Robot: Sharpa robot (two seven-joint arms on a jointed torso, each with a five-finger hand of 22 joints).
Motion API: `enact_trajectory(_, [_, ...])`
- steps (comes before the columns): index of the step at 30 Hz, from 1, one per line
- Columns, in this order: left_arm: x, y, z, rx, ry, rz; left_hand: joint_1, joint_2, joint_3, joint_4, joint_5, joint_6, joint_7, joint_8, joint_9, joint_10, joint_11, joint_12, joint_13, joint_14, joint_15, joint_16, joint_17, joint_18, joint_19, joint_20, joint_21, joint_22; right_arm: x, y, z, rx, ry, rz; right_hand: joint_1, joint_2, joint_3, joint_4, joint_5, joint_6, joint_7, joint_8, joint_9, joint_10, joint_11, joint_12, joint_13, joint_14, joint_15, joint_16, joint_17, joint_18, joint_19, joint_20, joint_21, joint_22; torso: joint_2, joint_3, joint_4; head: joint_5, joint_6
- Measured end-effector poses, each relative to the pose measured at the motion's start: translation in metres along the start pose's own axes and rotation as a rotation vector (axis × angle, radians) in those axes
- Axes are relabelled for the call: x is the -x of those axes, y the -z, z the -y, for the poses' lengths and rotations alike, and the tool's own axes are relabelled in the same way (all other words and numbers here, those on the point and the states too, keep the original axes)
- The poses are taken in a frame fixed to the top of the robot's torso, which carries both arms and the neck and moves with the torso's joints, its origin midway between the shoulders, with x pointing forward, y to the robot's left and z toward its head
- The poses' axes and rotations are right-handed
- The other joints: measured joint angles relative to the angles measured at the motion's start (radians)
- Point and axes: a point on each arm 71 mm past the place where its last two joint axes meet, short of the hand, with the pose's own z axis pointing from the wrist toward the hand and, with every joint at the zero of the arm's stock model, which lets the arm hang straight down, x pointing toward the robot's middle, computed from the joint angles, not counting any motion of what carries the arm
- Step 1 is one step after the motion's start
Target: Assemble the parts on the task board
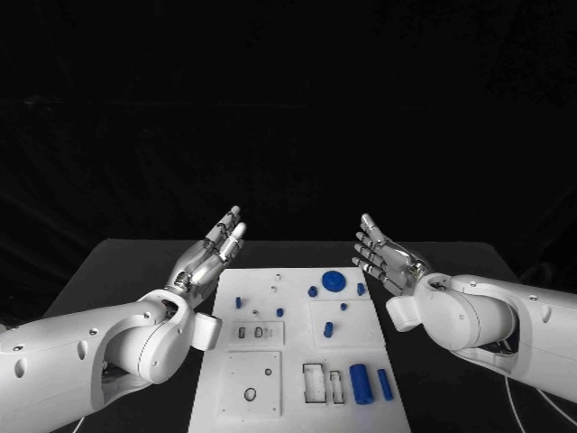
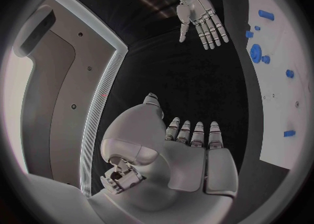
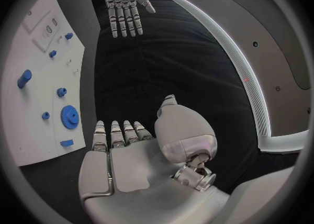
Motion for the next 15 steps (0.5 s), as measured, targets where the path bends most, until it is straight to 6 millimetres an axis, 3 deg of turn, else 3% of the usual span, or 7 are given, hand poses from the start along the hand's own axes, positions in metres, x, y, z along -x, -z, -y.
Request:
enact_trajectory(3, [0.003,0.001,0.004,-0.012,-0.012,-0.002,0.007,-0.001,0.0,0.0,0.0,0.002,-0.001,0.0,0.0,-0.002,0.009,0.0,0.0,0.0,0.0,0.0,0.0,0.0,0.0,0.0,0.0,0.0,0.0,0.001,-0.007,0.033,0.053,-0.014,0.013,-0.006,0.001,-0.001,0.0,0.0,-0.01,0.0,0.0,-0.001,0.006,0.0,0.0,0.001,0.001,0.0,0.0,0.0,0.004,0.003,0.0,0.0,0.008,-0.0011,0.002,0.001,0.001])
enact_trajectory(8, [0.006,0.002,0.009,-0.028,-0.025,-0.004,0.014,-0.002,0.0,0.0,0.0,0.002,-0.001,0.0,0.001,0.0,0.022,0.0,0.0,0.0,0.007,0.0,0.0,0.0,0.0,0.0,0.0,0.0,-0.002,0.002,-0.023,0.096,0.149,-0.039,0.049,-0.011,0.013,-0.004,0.014,0.0,-0.01,0.0,0.0,-0.002,0.02,0.0,0.0,0.0,0.021,0.0,-0.001,0.0,0.003,0.011,0.0,0.0,0.025,-0.0017,0.007,0.003,-0.006])
enact_trajectory(10, [0.006,0.002,0.012,-0.034,-0.029,-0.006,0.016,0.0,0.0,0.0,0.004,0.002,-0.001,0.0,0.001,-0.001,0.027,0.0,0.0,0.0,0.007,0.0,0.0,0.0,0.003,0.003,0.0,0.0,-0.003,0.002,-0.029,0.123,0.191,-0.048,0.063,-0.012,0.016,-0.005,0.025,0.0,-0.01,0.0,0.0,0.0,0.033,0.0,0.0,0.0,0.026,0.0,-0.001,0.0,0.0,0.015,0.0,0.0,0.032,-0.0017,0.0089,0.003,-0.008])
enact_trajectory(12, [0.006,0.002,0.014,-0.039,-0.031,-0.008,0.025,0.0,0.0,0.0,0.007,0.002,-0.001,0.0,0.001,0.002,0.034,0.0,0.0,0.0,0.007,0.0,0.0,0.0,0.003,0.003,0.0,0.0,-0.003,0.003,-0.035,0.147,0.23,-0.055,0.092,-0.015,0.026,-0.006,0.043,0.011,0.009,0.0,0.002,-0.001,0.055,0.0,0.0,0.001,0.04,0.0,-0.001,0.0,0.001,0.028,0.0,0.0,0.04,-0.0019,0.0108,0.003,-0.011])
enact_trajectory(15, [0.007,0.005,0.018,-0.045,-0.033,-0.01,0.051,-0.003,0.006,-0.002,0.038,0.011,0.008,0.0,0.002,0.001,0.049,0.005,0.001,-0.004,0.011,0.0,0.0,0.0,0.0,0.007,0.0,0.0,-0.005,0.004,-0.044,0.189,0.307,-0.069,0.172,-0.029,0.047,-0.019,0.12,0.046,0.082,0.011,0.009,-0.001,0.09,0.0,0.0,0.0,0.084,0.0,-0.001,0.0,0.001,0.064,0.0,0.0,0.054,-0.0023,0.0118,0.006,-0.013])
